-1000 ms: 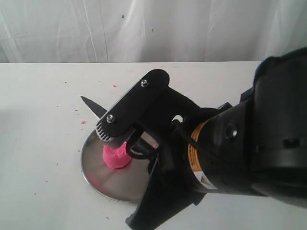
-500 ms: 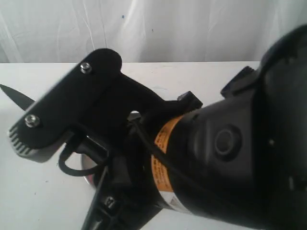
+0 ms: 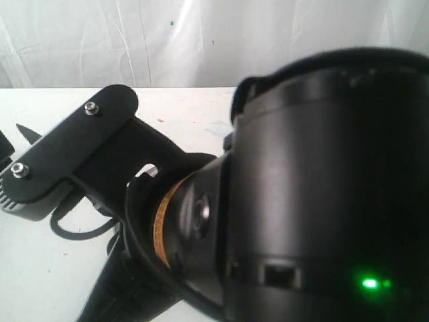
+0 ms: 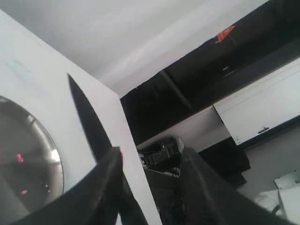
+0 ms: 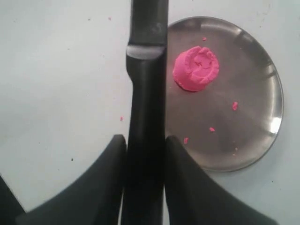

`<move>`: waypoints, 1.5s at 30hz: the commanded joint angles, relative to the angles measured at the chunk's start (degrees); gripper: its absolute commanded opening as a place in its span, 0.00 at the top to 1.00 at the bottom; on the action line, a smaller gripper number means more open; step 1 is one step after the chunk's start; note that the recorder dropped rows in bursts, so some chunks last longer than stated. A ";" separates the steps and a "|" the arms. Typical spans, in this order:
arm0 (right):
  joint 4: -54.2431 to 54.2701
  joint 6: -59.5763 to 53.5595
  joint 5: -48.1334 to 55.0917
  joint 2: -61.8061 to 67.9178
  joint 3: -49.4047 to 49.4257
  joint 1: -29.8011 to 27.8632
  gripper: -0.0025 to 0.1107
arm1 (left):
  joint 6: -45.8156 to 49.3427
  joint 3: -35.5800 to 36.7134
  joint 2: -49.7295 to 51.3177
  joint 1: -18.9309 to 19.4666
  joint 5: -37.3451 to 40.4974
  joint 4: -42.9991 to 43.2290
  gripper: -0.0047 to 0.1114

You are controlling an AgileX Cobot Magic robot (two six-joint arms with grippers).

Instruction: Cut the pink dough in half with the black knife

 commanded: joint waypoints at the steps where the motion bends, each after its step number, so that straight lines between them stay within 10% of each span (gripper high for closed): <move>1: -1.53 3.03 0.28 -0.31 -0.58 -0.02 0.92 | 2.11 -0.71 1.03 0.01 2.10 -1.81 0.57; 36: 6.39 4.48 -8.87 -1.05 -0.80 0.09 0.92 | 2.32 -0.71 7.70 0.01 -1.49 -1.81 0.51; 45: 6.50 4.48 -9.29 -1.05 -0.80 0.09 0.92 | 2.32 -0.71 8.81 0.01 -0.30 -1.81 0.75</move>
